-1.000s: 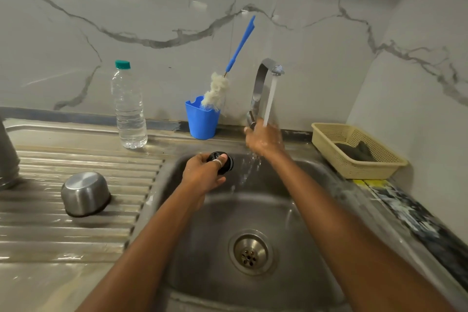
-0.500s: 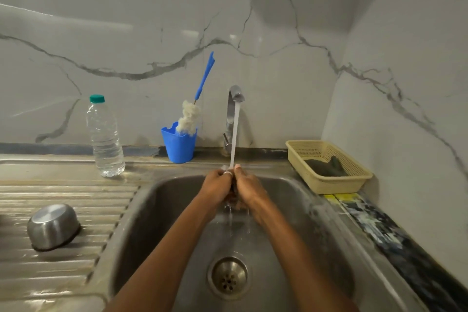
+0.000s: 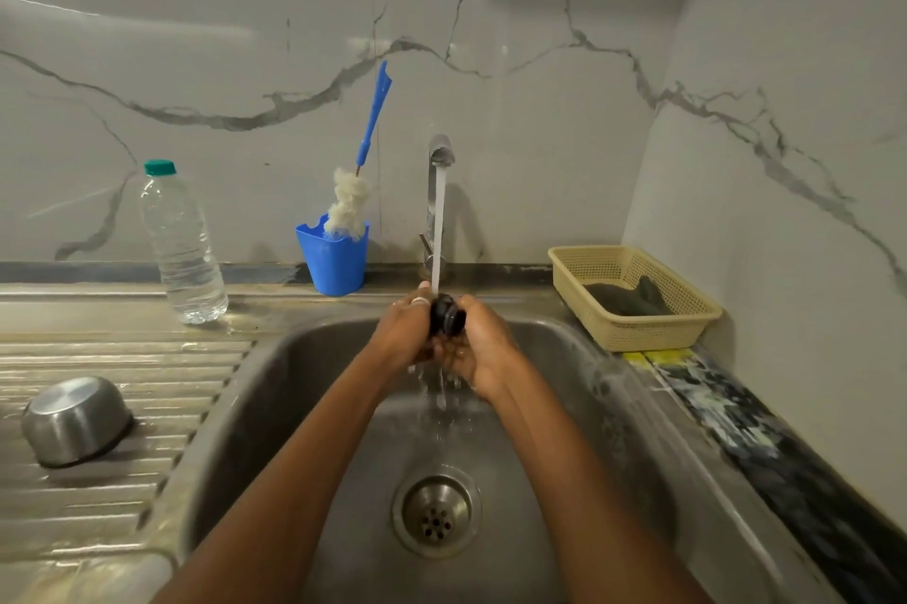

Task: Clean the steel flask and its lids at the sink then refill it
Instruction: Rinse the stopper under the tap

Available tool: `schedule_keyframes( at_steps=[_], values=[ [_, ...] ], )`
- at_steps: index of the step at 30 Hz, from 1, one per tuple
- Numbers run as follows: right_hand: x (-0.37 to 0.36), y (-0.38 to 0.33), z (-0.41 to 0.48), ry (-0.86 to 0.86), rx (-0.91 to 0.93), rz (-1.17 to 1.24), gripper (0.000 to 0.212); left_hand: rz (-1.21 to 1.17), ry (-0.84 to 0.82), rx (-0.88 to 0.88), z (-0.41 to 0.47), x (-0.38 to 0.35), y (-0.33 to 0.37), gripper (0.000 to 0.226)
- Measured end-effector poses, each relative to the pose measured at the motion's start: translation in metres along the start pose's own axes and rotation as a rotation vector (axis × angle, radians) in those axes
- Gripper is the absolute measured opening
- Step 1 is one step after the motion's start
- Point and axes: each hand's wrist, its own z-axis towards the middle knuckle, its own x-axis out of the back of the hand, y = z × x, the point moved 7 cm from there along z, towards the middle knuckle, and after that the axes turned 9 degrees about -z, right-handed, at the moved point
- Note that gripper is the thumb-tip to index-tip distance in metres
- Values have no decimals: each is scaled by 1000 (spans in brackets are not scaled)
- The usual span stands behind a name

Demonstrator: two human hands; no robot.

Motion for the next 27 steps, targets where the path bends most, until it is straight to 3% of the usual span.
schedule_keyframes(
  at_steps=[6,10,14,18,21,27],
  values=[
    [2,-2,-6,38,-23,-49,35,-89,-146,-67,-21,5,-2,24],
    [10,-15,-5,199,99,-382,53,-10,-105,-143,-18,0,-1,24],
    [7,-15,-6,92,105,-203,48,11,-49,-208,-14,5,3,21],
    [2,-10,-2,-19,61,41,35,10,23,-224,-9,18,3,39],
    [-4,-9,-2,-77,73,32,38,24,55,-245,-10,23,4,48],
    [-8,-10,-4,-125,113,-3,33,5,-14,-265,-12,22,4,34]
  ],
)
